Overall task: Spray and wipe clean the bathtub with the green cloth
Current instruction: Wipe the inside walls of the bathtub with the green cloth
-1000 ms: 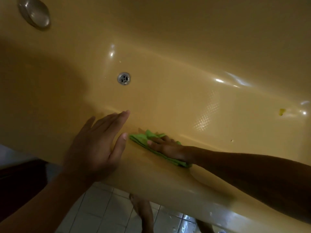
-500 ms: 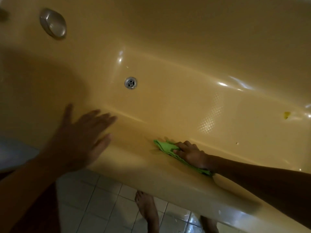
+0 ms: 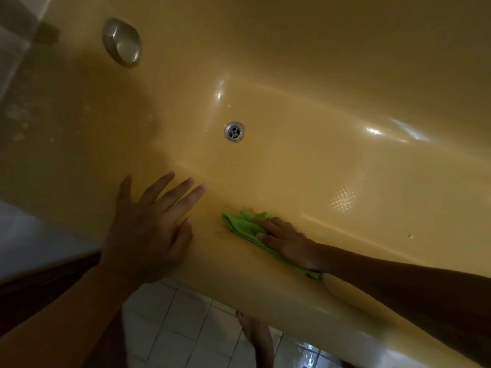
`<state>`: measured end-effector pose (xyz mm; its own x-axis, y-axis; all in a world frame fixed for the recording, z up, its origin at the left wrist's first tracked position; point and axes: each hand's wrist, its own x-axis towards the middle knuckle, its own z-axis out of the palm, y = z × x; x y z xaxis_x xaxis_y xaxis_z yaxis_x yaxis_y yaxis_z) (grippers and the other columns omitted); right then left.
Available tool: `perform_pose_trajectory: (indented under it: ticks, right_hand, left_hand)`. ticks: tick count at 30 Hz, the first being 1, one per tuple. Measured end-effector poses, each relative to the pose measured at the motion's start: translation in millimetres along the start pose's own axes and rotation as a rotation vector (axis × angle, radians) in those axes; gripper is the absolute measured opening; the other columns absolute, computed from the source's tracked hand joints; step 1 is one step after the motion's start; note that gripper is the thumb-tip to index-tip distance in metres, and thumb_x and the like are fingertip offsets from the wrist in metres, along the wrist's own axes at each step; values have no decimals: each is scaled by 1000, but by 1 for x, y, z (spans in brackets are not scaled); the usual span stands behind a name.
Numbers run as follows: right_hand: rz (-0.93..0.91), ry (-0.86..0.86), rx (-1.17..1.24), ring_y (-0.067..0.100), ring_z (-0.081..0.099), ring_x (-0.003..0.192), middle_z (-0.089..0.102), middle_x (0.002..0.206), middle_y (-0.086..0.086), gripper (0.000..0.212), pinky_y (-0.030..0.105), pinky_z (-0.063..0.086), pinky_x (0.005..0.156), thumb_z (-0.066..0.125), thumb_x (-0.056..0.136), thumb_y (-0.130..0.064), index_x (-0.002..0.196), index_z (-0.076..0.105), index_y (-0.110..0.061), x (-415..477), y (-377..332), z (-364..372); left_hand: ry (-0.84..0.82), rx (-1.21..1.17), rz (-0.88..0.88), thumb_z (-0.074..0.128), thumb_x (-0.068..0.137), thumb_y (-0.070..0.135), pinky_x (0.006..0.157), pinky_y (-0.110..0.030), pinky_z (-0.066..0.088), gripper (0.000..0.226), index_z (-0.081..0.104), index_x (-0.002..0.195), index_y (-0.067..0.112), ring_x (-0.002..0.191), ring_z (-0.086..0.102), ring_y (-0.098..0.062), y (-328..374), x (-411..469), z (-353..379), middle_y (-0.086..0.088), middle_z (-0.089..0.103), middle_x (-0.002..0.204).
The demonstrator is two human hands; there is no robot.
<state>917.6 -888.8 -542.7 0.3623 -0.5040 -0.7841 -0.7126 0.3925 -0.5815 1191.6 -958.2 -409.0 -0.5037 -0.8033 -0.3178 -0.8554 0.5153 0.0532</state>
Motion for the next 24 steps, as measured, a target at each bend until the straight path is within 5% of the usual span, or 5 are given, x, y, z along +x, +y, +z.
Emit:
perform_pose_trajectory:
  ticks: [5,11,17,20,24]
  right_hand:
    - [29,-21,59,21,24,148,27,159,-8,60,54,19,120,30,103,-64,158,25,-42,-22,21,-4]
    - [191,35,-67,34,30,145,30,158,3,61,60,27,115,30,101,-67,157,28,-41,33,57,-2]
    - [-5,166,-92,28,56,105,55,111,6,41,35,42,82,40,107,-50,128,52,-17,86,38,3]
    - [-72,192,-162,22,58,86,60,94,1,38,36,47,72,39,106,-52,115,54,-18,70,19,-2]
    - [-115,234,-153,24,62,83,64,89,3,39,38,52,74,37,106,-52,100,58,-19,34,-2,-10]
  left_hand:
    - [-43,31,-4,41,93,42,114,-72,20,63,43,156,35,149,41,-26,2,2,-2,7,48,158]
    - [-33,59,-3,41,94,44,113,-70,24,64,39,158,37,149,40,-24,0,2,2,10,47,159]
    - [-4,27,-9,39,95,45,114,-69,24,65,37,159,36,150,39,-23,-1,1,6,10,46,159]
    - [-35,21,-15,39,95,45,114,-69,23,64,36,159,37,151,38,-23,-1,2,4,11,46,159]
    - [-46,20,0,39,96,44,115,-68,23,63,37,159,38,150,39,-22,-1,1,1,12,46,159]
